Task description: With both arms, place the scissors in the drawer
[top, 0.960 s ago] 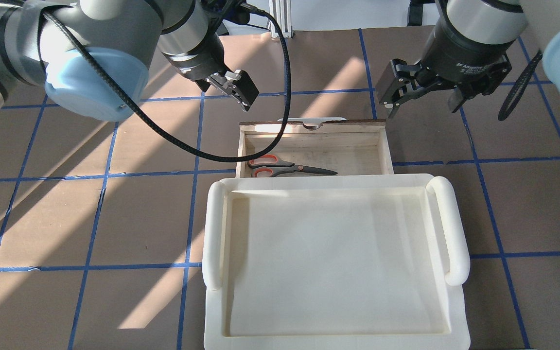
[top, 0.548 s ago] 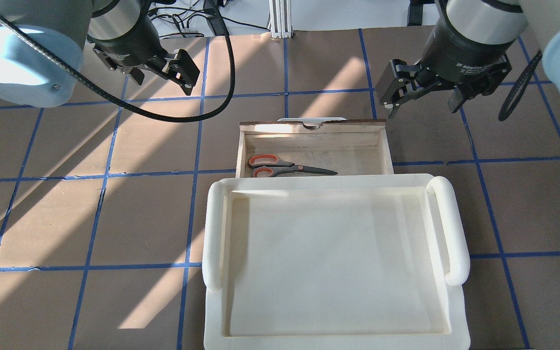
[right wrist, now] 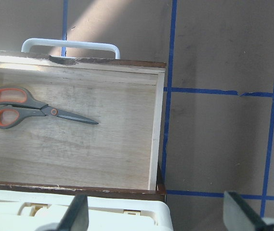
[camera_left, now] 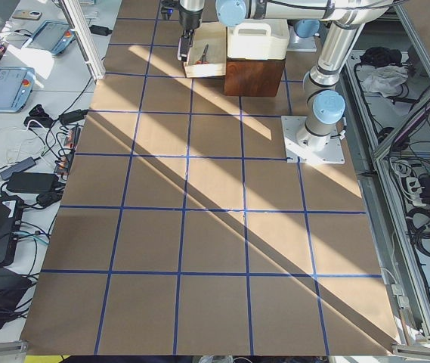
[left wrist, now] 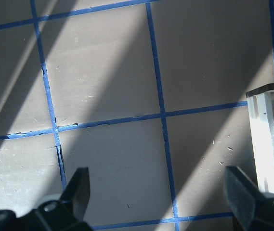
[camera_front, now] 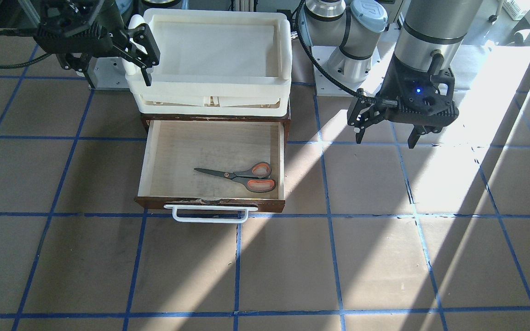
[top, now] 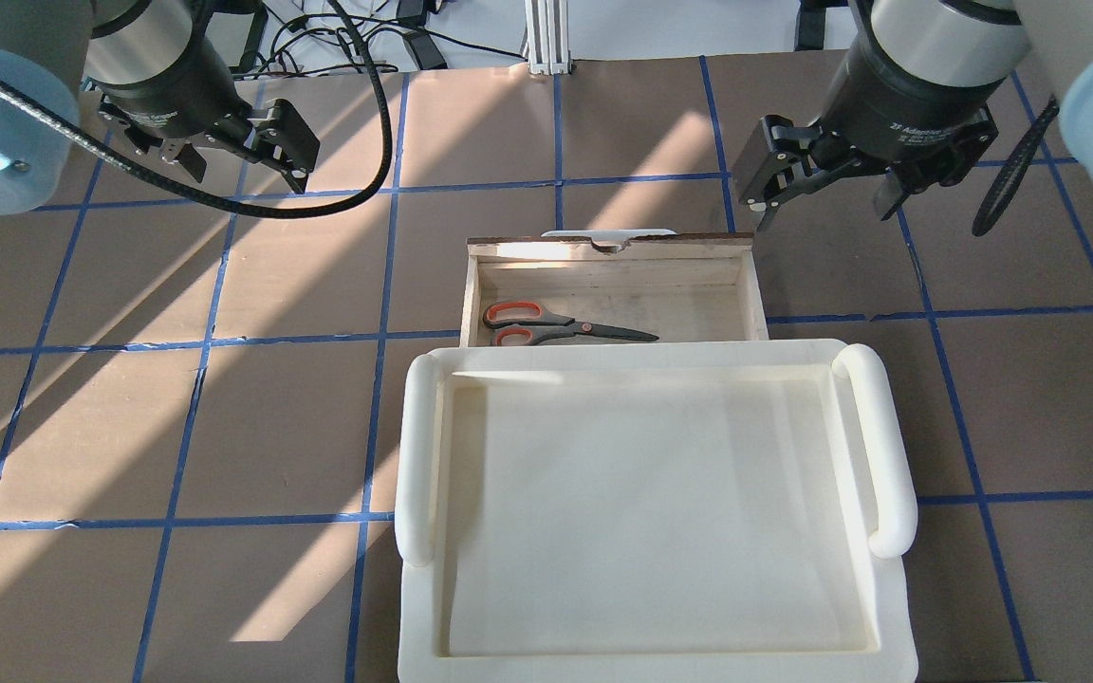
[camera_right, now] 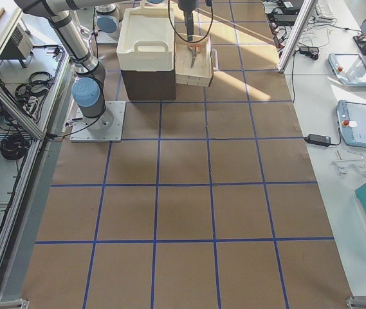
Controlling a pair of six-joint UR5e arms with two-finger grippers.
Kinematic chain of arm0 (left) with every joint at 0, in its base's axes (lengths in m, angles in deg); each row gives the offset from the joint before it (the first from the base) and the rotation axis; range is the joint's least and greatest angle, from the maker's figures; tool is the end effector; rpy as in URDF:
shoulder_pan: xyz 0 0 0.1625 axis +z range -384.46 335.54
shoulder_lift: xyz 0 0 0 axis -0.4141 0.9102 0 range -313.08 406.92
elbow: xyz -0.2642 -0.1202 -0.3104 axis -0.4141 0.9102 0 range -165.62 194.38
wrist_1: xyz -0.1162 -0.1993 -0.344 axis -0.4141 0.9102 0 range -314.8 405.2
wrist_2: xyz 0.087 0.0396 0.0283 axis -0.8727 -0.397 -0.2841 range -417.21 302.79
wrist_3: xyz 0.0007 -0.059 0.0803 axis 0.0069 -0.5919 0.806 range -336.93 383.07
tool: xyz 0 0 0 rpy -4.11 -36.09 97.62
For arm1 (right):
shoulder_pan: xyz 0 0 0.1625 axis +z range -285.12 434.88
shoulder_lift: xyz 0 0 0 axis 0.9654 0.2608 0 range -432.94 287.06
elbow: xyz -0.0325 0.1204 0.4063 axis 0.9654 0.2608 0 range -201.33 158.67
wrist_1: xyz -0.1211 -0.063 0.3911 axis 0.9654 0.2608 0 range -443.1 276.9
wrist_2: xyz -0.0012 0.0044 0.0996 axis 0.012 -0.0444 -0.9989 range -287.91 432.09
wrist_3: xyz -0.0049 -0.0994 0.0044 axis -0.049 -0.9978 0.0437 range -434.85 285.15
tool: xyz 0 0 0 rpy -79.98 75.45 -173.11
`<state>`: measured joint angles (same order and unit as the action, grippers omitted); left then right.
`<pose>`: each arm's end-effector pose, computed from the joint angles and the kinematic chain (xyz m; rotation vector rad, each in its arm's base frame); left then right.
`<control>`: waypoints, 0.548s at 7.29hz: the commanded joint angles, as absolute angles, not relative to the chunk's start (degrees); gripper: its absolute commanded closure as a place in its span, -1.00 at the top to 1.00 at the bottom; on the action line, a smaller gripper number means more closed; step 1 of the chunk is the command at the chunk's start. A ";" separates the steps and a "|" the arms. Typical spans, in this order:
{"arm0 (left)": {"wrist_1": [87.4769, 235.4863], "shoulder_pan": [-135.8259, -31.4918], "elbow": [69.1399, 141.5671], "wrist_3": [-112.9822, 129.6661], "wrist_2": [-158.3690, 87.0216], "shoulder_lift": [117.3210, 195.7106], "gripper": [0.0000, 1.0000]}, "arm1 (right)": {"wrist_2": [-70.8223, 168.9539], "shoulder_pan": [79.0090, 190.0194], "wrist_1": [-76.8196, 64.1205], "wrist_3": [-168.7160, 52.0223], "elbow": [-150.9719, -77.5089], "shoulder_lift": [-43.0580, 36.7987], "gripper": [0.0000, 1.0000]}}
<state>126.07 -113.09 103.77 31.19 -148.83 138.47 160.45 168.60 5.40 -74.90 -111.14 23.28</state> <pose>-0.1180 -0.5195 0.4965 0.1790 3.0888 -0.2173 0.1652 -0.4418 0.5382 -0.1040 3.1058 -0.1316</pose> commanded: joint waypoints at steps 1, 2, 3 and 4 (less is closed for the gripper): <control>128.77 -109.72 104.64 30.19 -145.97 136.76 1.00 | 159.90 168.75 5.32 -74.76 -111.16 23.30 1.00; 129.40 -109.72 105.60 30.10 -146.06 136.14 1.00 | 159.89 168.75 5.23 -74.76 -111.16 23.39 1.00; 129.49 -109.80 106.83 30.10 -146.33 135.52 1.00 | 159.98 168.66 5.06 -74.76 -111.16 23.39 1.00; 129.58 -109.89 107.37 29.49 -146.24 134.73 1.00 | 159.89 168.75 4.97 -74.76 -111.16 23.39 1.00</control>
<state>129.34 -109.88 106.50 29.96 -146.25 135.60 159.95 168.70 5.10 -74.77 -111.15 23.37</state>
